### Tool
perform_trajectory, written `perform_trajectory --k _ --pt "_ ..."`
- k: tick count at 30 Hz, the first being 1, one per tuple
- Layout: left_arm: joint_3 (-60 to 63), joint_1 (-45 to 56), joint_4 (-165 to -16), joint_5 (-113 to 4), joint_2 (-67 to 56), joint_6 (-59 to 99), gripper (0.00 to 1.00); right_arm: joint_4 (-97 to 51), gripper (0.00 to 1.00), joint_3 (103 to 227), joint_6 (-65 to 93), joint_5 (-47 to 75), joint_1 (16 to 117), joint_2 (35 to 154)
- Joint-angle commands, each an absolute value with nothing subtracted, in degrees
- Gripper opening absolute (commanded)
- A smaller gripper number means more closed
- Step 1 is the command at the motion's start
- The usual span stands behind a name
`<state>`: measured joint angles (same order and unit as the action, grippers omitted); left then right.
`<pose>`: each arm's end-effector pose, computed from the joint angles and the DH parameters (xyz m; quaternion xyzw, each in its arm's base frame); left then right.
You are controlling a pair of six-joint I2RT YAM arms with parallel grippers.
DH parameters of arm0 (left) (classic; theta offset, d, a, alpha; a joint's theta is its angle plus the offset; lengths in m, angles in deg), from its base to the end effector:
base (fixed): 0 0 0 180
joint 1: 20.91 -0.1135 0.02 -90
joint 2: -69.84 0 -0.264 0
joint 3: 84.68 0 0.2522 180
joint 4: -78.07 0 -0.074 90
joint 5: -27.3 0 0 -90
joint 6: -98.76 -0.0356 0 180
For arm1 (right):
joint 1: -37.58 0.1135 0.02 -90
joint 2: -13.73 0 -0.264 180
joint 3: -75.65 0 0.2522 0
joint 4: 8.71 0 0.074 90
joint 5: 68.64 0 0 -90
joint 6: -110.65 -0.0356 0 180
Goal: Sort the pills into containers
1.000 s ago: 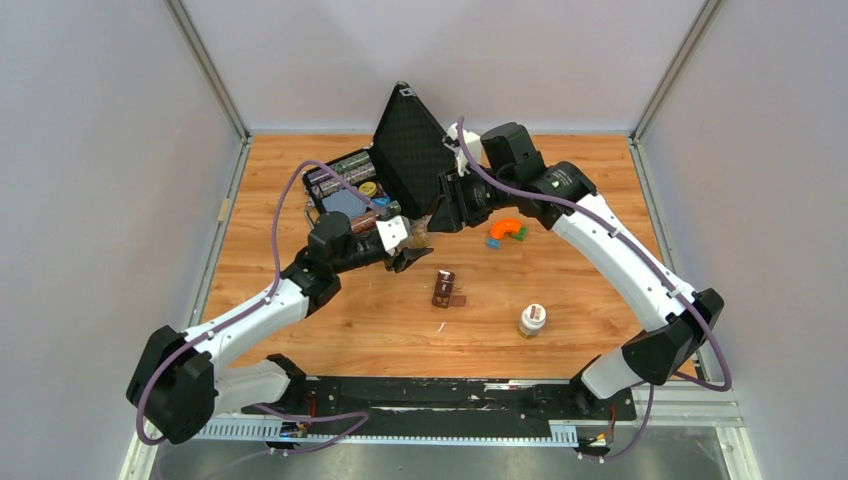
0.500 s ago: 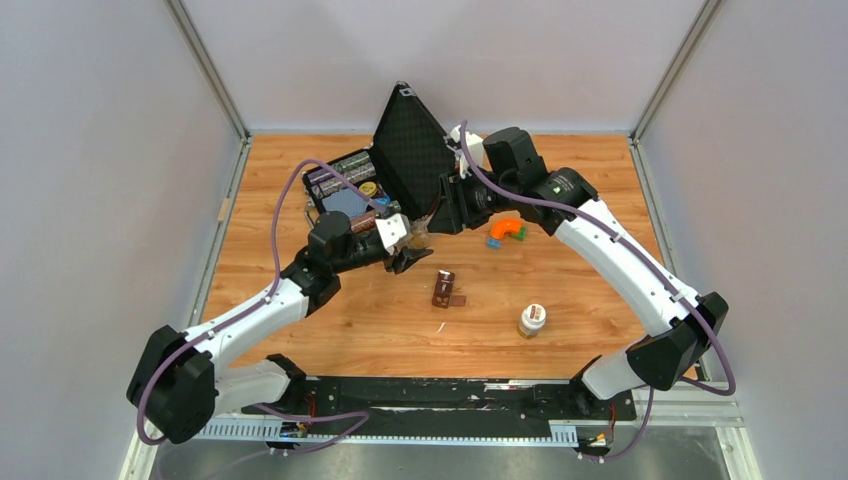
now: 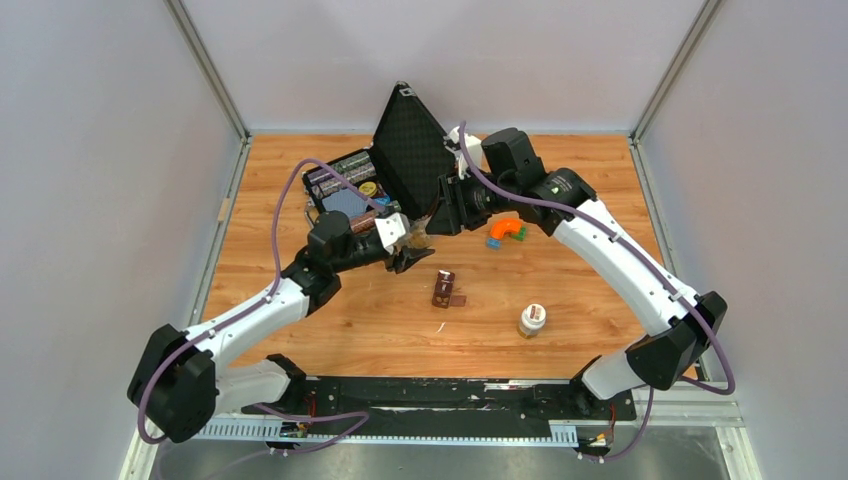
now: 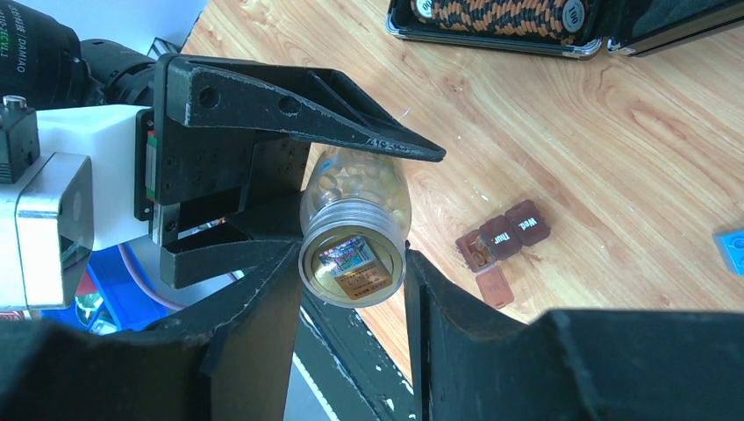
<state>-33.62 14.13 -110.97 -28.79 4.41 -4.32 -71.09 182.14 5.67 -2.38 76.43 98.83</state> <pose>0.1995 -0.1642 0.2814 0.4676 0.5656 -0.3343 0.5913 0.2346 0.2073 0.3986 -0.2676 0.8536 0.3506 0.2772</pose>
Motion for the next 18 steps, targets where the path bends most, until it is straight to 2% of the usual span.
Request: perform_trajectory --k 1,8,18 --pt "-31.1 14.1 -118.2 -27.2 4.2 -4.3 0.0 -71.0 0.37 181.4 5.1 -2.5 76.8 100.1" --pt "-29.9 14.1 -119.2 -27.3 2.3 -6.5 0.0 -75.9 0.37 183.6 4.4 2.1 78.0 103.7" --pt "-30.8 14.8 -126.9 -29.7 0.7 -9.4 0.0 -78.9 0.39 191.8 -12.4 3.3 78.1 109.7"
